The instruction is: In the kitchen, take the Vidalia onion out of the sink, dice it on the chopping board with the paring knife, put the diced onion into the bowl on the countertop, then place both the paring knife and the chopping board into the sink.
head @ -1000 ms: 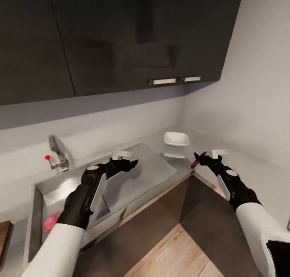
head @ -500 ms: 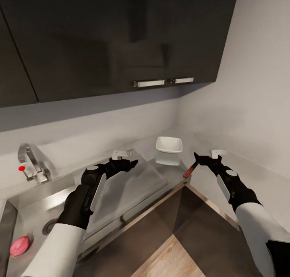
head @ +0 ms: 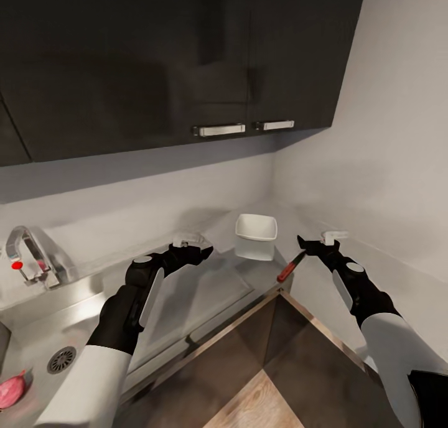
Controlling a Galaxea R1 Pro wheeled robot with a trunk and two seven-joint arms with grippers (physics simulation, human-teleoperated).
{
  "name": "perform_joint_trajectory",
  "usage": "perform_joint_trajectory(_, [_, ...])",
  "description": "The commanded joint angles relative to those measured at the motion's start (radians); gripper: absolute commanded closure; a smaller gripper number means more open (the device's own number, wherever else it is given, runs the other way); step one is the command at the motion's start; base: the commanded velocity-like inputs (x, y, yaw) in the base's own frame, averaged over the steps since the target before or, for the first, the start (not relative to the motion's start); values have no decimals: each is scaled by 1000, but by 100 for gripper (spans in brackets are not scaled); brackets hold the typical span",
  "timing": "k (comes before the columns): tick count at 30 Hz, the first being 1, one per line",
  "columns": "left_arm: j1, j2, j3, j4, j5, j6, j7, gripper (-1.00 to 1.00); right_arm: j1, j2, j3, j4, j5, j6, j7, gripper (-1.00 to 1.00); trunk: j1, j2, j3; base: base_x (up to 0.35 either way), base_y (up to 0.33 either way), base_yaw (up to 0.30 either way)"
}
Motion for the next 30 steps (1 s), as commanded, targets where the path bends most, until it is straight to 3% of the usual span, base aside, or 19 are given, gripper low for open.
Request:
perform_joint_trajectory(1, [-1,0,1,0,0,6,-2,-100,-1,0,-3,0,-4,-1,7,-100,1,-2,-2,3,-7,116])
perform_joint_trajectory(10, [-1,-1,1,16,0,6,-2,-100,-1,0,-3,0,-4,-1,7,-100,1,-2,-2,1,-2,102])
perform_joint_trajectory(19, [-3,-6,3,124,0,6,13,-100,-1,0,-3,0,-3,-1,7,-100,1,-2,-2,0,0,8])
perform_joint_trajectory(30, [-4,-7,4,121,0,-52,34,-100,-1,0,-3,0,-4,-1,7,-100,1,-2,-2,42,-24,0])
